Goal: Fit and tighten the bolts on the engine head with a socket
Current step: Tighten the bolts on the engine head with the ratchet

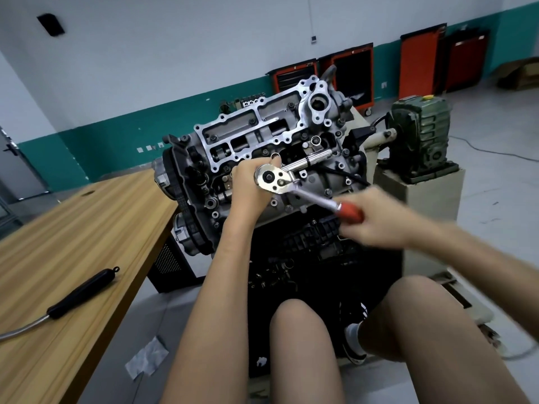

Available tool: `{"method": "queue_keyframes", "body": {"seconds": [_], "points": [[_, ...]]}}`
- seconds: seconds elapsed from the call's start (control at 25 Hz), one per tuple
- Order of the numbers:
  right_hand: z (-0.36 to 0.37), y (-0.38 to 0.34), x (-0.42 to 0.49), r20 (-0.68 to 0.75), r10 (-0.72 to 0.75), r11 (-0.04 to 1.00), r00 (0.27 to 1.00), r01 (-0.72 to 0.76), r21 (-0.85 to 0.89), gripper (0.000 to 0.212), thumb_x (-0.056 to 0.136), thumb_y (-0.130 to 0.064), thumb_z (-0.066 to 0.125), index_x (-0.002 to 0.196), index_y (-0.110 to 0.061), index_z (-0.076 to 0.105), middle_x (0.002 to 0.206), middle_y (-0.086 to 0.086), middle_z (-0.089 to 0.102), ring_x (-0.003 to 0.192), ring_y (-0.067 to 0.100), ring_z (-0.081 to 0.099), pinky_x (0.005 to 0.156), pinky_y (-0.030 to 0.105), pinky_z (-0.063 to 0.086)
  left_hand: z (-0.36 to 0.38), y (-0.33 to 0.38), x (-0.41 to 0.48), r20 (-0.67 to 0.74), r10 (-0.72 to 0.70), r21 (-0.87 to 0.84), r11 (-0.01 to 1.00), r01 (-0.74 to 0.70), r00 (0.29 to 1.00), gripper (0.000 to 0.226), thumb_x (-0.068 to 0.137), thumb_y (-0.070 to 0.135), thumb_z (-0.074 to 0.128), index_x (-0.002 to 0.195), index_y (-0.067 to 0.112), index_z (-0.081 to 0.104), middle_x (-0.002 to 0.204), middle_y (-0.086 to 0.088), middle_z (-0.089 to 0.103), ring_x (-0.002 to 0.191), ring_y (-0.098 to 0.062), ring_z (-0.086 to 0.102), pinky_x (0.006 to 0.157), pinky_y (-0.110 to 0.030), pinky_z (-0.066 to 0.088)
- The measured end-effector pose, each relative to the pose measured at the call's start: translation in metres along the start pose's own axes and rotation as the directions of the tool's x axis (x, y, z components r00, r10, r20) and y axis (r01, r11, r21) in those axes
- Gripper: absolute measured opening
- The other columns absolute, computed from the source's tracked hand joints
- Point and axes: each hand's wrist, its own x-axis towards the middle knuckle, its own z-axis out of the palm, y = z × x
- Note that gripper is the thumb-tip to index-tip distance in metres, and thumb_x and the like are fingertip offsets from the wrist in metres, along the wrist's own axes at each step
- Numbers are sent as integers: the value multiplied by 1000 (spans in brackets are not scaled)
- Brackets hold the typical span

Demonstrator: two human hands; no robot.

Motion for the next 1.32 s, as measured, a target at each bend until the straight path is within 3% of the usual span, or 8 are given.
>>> {"method": "queue_keyframes", "body": {"seconds": [0.16,0.32,0.52,0.72,0.92,1.08,1.2,1.32], "points": [[-46,14,26,-29,-46,969,999,37,-245,28,74,-8,67,64,-28,51,54,-7,52,56,15,56,62,35,49,5,0,2,-43,-9,20,1000,10,999,60,91,12,58,40,23,28,45,3,27,47,-9,24,54,-27,25],[51,-17,-16,-152,79,973,985,-44,225,34,70,-1,66,59,-21,41,49,-9,41,45,6,37,49,25,32,9,-4,0,-144,-69,-83,995,57,987,52,89,14,56,47,9,27,49,-9,26,51,-19,25,59,-30,25],[138,-74,-18,-111,297,679,948,-128,723,25,71,-8,57,59,-21,39,47,-10,37,44,6,32,44,25,31,7,-2,0,-156,-60,-63,997,50,986,50,88,11,57,47,7,28,48,-5,25,47,-13,24,52,-24,24],[35,-13,-9,11,60,981,998,-61,185,38,72,-1,66,55,-23,39,46,-11,40,42,2,38,47,17,31,3,-4,-3,-91,-2,-65,998,-4,996,51,87,10,58,48,5,26,49,-10,26,51,-19,24,56,-30,22],[-42,7,29,9,-24,969,1000,26,-245,35,74,-8,66,59,-31,43,53,-9,46,51,12,51,49,28,41,3,-3,0,-70,1,-47,999,-4,998,59,84,1,56,38,26,28,46,3,23,50,-14,22,55,-30,22],[45,-14,-13,-132,94,978,987,-66,200,39,71,-2,66,56,-25,38,49,-8,42,47,6,39,51,26,32,11,0,0,-148,-65,-91,995,52,987,52,84,5,55,44,16,23,43,4,23,48,-13,22,56,-28,23],[116,-56,-24,-125,263,768,957,-129,627,34,71,-3,62,57,-22,38,46,-10,36,43,3,31,44,23,30,13,0,2,-191,-90,-77,994,76,978,45,84,5,55,46,2,31,47,-7,29,50,-19,27,61,-28,28],[122,-64,-22,-46,253,725,966,-157,671,29,71,-6,58,58,-22,38,44,-9,37,36,4,33,37,20,32,9,-8,2,-157,-38,-88,996,24,987,45,84,4,55,48,-2,28,52,-11,27,54,-21,23,59,-22,34]]}}
